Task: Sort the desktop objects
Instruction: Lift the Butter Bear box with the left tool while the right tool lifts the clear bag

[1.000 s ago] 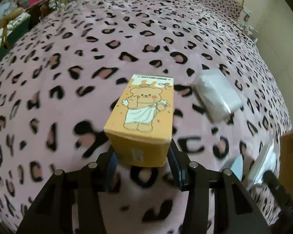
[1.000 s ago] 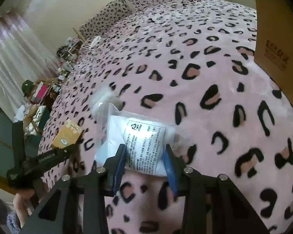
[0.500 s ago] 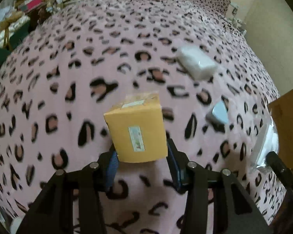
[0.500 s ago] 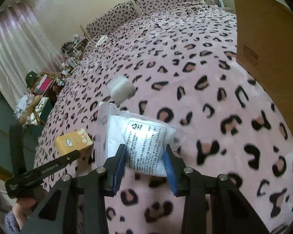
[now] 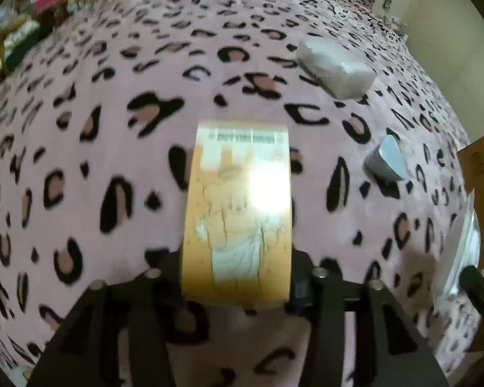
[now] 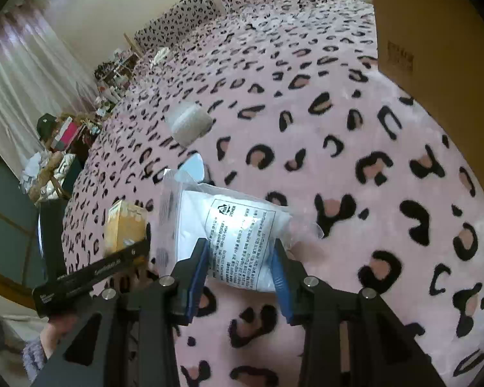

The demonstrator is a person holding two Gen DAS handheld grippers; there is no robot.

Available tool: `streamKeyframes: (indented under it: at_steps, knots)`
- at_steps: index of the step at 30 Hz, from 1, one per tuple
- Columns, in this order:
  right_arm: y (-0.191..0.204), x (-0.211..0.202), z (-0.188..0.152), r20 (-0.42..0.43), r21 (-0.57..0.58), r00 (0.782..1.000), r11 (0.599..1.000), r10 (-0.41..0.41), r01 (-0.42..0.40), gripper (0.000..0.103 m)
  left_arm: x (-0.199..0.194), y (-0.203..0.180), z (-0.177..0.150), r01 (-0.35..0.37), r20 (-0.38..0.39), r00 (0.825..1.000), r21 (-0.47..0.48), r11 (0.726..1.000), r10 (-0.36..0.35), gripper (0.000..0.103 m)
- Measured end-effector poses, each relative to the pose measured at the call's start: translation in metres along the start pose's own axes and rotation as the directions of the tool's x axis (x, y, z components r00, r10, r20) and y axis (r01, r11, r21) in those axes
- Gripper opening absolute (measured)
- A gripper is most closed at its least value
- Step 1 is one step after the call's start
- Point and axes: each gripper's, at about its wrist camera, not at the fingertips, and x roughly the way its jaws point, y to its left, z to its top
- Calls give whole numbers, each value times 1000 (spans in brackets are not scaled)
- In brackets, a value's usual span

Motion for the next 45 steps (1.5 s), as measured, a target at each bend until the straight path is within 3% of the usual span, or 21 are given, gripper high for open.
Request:
streamKeyframes:
  at_steps: [1,3,5,18,30,45]
  knots:
    - [-1,2,0,-4,2,1000,1000,2,-2,38,1,-3,1,-14,16,1000,16,1000,13,65]
    - [-2,5,-1,-10,2,1000,1000,0,0,38,0,-6,2,-33,53,998,23,999,32,63]
    - [-2,8,-1,-13,2,1000,1000,-1,1,38,1,-3,3,-8,54,999,0,1000,8,45]
    - [9,-8,3,15,-23,1000,1000,6,-5,38,-26,-2,-4,14,70,997,0,1000,-14,44]
    - [50,-68,5,110,-131,994,991,15,-1,38,-134,-32,-15,-35,185,983,85,996,19,44]
    - [106,-119,-36,186,-264,982,964,20,30,38,-234,-29,-58,-110,291,953,87,990,80,44]
